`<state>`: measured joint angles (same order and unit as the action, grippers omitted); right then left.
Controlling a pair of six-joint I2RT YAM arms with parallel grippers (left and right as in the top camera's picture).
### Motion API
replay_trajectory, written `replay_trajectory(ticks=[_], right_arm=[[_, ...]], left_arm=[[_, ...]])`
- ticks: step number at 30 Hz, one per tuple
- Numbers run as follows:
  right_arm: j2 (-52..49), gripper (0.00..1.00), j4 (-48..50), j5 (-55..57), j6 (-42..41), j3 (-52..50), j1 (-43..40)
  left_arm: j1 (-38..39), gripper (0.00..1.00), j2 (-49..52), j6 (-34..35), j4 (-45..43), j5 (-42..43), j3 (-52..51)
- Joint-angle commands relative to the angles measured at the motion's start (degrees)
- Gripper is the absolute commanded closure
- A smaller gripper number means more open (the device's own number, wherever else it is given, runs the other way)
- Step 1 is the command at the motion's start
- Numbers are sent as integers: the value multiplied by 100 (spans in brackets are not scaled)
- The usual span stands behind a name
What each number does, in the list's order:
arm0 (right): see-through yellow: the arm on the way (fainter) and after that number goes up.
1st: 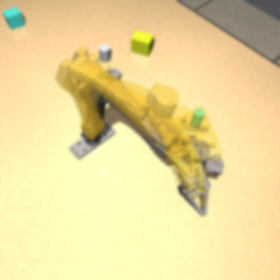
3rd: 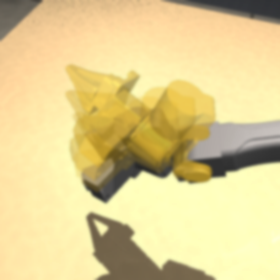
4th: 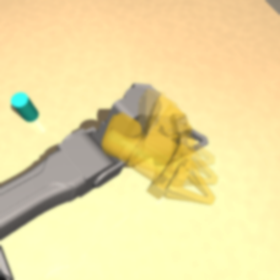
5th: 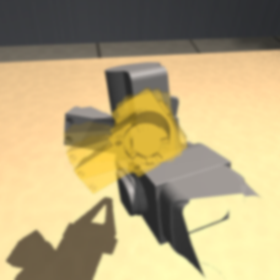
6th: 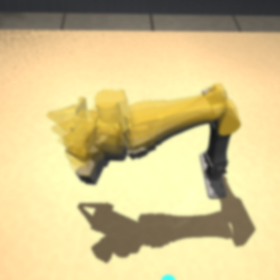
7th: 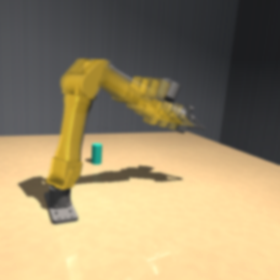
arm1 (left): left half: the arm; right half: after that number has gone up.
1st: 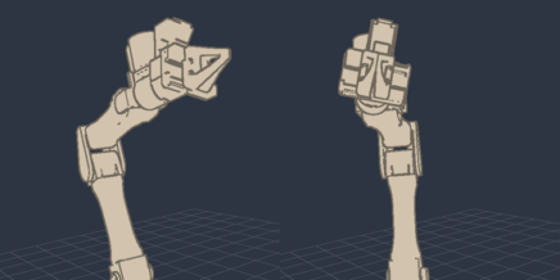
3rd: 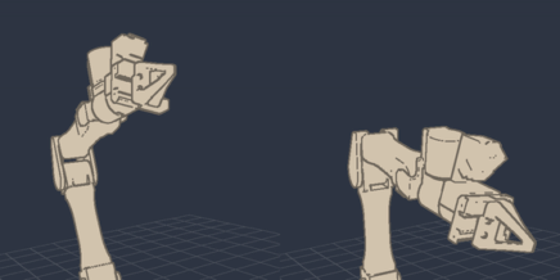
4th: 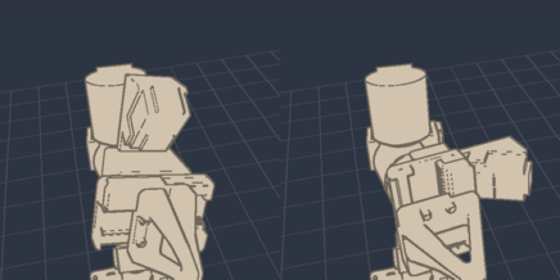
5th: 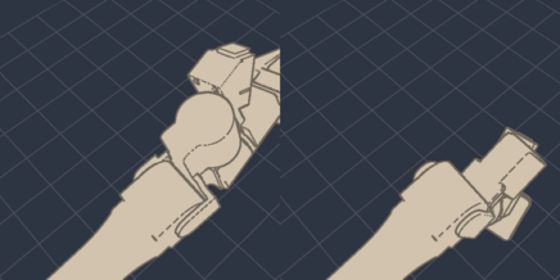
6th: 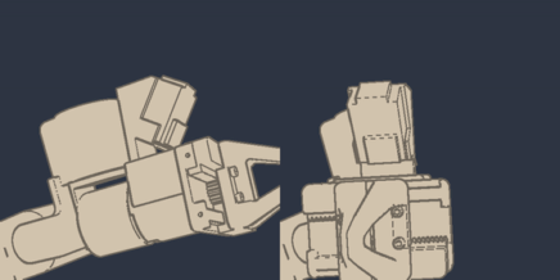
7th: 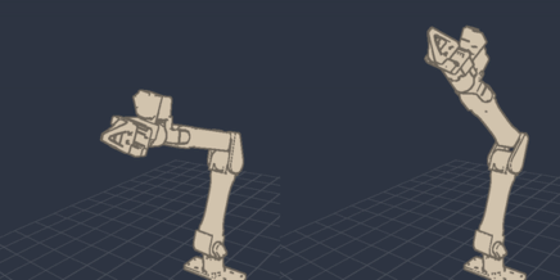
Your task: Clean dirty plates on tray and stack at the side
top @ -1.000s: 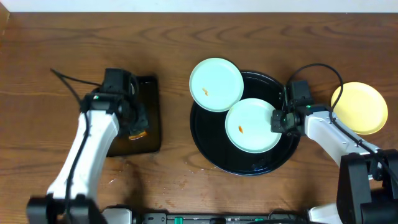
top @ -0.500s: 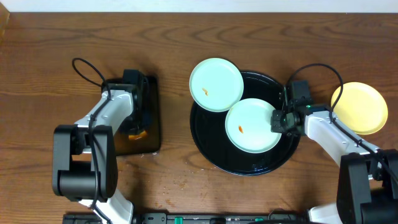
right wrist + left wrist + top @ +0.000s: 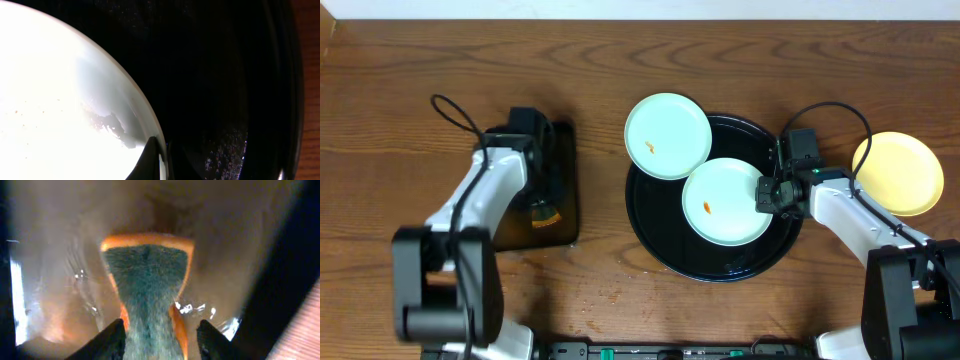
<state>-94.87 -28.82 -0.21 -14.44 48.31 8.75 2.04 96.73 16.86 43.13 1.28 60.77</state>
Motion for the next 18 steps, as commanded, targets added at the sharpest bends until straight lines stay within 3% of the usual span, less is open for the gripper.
replay_trajectory(ticks=[1, 10, 15, 18], right_arm=[[-461, 99, -76, 35, 15, -291, 35], [-461, 99, -98, 35, 13, -291, 35], [-461, 99, -116, 37, 13, -291, 35], [-461, 99, -116, 35, 13, -291, 35]], left_arm=[[2, 50, -131, -142, 15, -306, 11], [2, 52, 415, -140, -715, -688, -400], [2, 92, 638, -140, -745, -669, -422], [2, 93, 529, -144, -647, -669, -356]])
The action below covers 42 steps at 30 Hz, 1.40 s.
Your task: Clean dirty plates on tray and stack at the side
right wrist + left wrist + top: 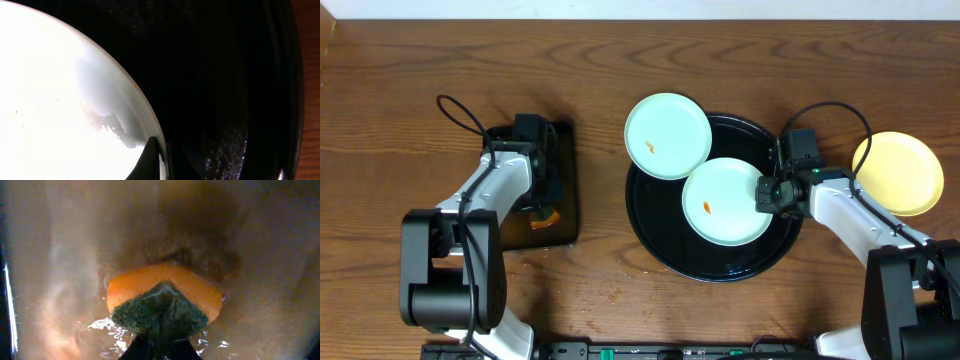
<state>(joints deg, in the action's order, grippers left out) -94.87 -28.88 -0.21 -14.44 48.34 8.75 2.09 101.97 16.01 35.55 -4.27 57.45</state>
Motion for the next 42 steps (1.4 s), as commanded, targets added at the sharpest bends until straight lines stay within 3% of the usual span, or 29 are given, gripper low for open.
replay_trajectory(ticks=[1, 9, 14, 18, 31, 37, 42], right_arm=[[-461, 99, -116, 35, 13, -293, 35], [-461, 99, -109, 37, 17, -291, 35], [-461, 99, -59, -11, 227, -293, 35], [-461, 99, -37, -107, 254, -293, 35], [-472, 99, 245, -179, 72, -326, 35], [-490, 99, 243, -179, 72, -326, 35], [-490, 99, 219, -181, 72, -326, 35]], left_arm=[[-2, 93, -157, -57, 280, -114, 74], [4, 93, -1329, -140, 763, -22, 271], [319, 93, -2140, -138, 662, 1335, 481], [1038, 93, -2330, 133, -232, 2020, 483], [3403, 93, -374, 1331, -2496, 2061, 483], [3945, 93, 341, 1812, -3600, 2476, 483], [4253, 93, 752, 1875, -3891, 2284, 483]])
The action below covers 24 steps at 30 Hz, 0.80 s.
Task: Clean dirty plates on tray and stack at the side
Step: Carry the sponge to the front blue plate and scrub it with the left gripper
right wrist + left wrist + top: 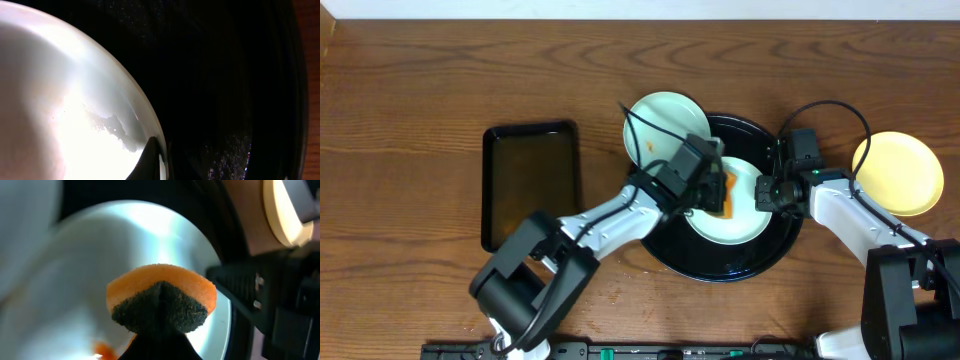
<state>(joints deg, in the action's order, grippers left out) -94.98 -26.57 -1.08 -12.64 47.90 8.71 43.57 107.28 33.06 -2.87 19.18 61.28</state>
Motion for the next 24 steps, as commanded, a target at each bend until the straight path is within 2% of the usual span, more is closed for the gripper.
replay_trajectory(ticks=[1, 6, 12, 16, 24], right_arm=[[-479, 99, -13, -92, -107, -282, 39], [-481, 99, -24, -94, -107, -282, 39], [-479, 99, -105, -92, -105, -282, 39], [-479, 99, -203, -90, -105, -282, 39], [-479, 99, -302, -87, -105, -282, 39]], left_arm=[[105, 93, 295, 175, -63, -59, 101], [103, 93, 651, 146, -59, -271, 101], [24, 93, 831, 79, 476, -1709, 114], [-66, 92, 802, -411, 901, -2511, 372], [125, 92, 802, -1989, 1554, -4227, 1032]])
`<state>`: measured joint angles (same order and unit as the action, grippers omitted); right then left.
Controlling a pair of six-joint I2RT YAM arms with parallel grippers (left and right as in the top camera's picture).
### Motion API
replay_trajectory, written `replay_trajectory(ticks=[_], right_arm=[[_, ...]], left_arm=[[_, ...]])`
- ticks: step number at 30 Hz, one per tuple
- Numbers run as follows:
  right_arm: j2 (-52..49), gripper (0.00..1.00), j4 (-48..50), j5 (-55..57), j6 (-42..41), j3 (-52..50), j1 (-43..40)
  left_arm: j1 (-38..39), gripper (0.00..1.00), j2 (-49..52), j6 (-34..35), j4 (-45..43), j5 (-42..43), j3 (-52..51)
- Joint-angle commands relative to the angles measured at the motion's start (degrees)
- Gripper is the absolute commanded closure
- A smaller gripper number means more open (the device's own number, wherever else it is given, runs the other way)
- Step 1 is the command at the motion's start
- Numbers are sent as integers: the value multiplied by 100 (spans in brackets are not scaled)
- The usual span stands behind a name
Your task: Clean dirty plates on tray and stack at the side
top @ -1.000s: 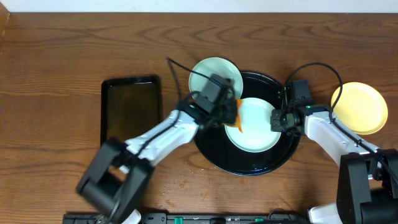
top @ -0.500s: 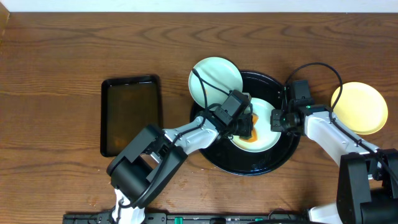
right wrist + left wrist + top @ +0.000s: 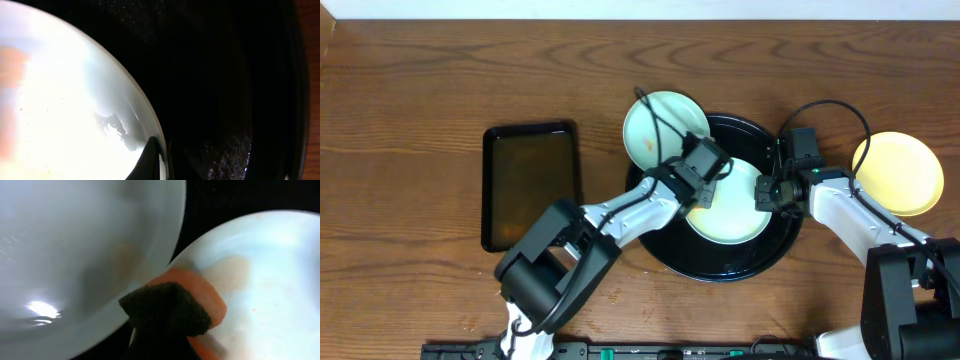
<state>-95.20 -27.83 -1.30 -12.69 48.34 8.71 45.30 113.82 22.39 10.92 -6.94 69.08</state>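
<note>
A pale green plate (image 3: 732, 218) lies in the round black tray (image 3: 760, 258). My right gripper (image 3: 767, 192) is shut on its right rim (image 3: 159, 161). My left gripper (image 3: 705, 180) is shut on an orange sponge (image 3: 202, 295) with its dark scouring side (image 3: 165, 309) toward the camera. The sponge rests at this plate's upper-left edge, and a faint orange smear (image 3: 231, 272) shows on the plate beside it. A second pale plate (image 3: 660, 125) with an orange stain (image 3: 648, 148) leans on the tray's upper-left rim. My left gripper's jaws (image 3: 161, 346) are dark under the sponge.
At the left stands a black rectangular tray (image 3: 530, 185) holding brownish water. A yellow plate (image 3: 902, 172) lies on the table at the far right, beyond my right arm. Cables loop over both arms.
My left gripper and sponge have moved from the middle of the tray plate to its upper-left edge, next to the second plate. A faint orange smear now shows on the plate. My right gripper is unmoved.
My left gripper was open around the sponge in the water tray, then shut on it there. Later it held the sponge over the plate in the round tray, and now at that plate's edge. My right gripper has held the plate's rim throughout.
</note>
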Motion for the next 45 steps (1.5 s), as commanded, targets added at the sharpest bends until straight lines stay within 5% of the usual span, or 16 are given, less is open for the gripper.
replay_trajectory(ticks=[1, 11, 19, 28, 32, 41, 45], right_arm=[[-457, 99, -175, -68, -101, -326, 39], [-459, 99, -197, -63, -96, -326, 37], [-457, 99, -160, -66, -26, -326, 37], [-457, 99, -105, -588, 509, -326, 37], [-457, 99, -109, -588, 507, -326, 37], [-457, 99, -114, -588, 507, -326, 37], [-457, 98, -116, -638, 518, -326, 37]], left_arm=[[-7, 93, 149, -1106, 251, -1871, 332], [63, 93, -184, -822, 997, -2352, 660], [-125, 93, -1652, -81, 2149, -1867, 660], [-2199, 92, -3228, 170, 4170, -1241, 522], [-3412, 92, -3093, -358, 3976, -227, -118], [-4756, 89, -2173, -741, 2677, 195, -1257], [-4732, 64, -2280, -957, 2721, 798, -1128]])
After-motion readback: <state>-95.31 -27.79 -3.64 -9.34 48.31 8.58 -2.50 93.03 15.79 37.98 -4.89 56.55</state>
